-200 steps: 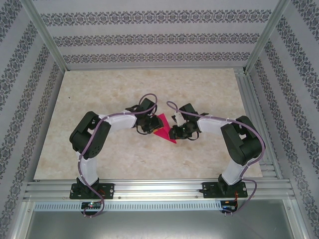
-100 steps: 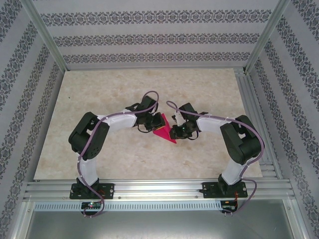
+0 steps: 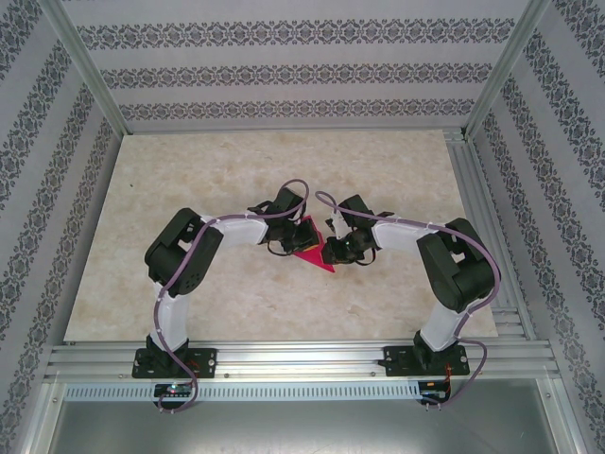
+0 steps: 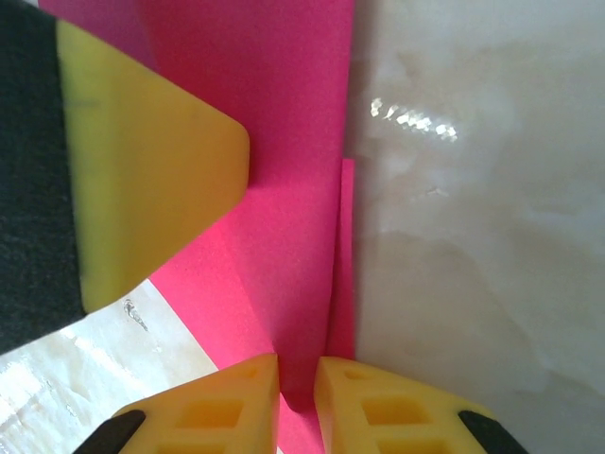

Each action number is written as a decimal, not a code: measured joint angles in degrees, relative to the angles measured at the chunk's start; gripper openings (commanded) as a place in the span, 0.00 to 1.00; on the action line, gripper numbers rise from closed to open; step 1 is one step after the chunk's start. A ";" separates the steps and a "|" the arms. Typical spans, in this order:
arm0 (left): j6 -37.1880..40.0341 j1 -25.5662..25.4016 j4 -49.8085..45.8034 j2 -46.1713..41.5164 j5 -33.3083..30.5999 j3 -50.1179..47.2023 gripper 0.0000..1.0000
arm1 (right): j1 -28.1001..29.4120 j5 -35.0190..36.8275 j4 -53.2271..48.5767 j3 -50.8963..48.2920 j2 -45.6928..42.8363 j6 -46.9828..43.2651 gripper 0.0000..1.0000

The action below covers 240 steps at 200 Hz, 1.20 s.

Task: Fold a paper plane with a square sheet of paper (fold left side to right side)
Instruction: Fourth fold the wing at the center of the table.

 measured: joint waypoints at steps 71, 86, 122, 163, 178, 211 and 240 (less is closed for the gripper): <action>1.75 0.17 -0.85 0.79 -1.03 0.24 0.10 | 0.57 1.64 -1.31 0.90 0.31 0.00 0.19; 2.64 0.24 -1.31 0.79 -1.27 0.44 0.10 | 0.76 1.81 -1.64 1.20 0.44 0.00 0.19; 5.16 2.05 -3.65 0.79 -1.84 1.33 0.14 | 0.94 2.29 -2.40 1.75 0.74 -0.02 0.19; 8.17 6.54 -6.78 0.94 -3.52 3.34 0.16 | 1.22 2.71 -2.64 1.92 0.79 0.00 0.19; 9.22 8.48 -7.43 1.95 -4.02 5.20 0.16 | 1.31 2.86 -2.80 1.99 0.79 -0.02 0.19; 11.13 11.52 -8.90 5.38 -3.39 9.99 0.16 | 1.31 2.97 -2.80 2.01 0.79 0.00 0.19; 12.52 13.75 -9.64 6.69 -3.30 12.15 0.16 | 1.33 3.04 -2.80 2.01 0.79 0.00 0.19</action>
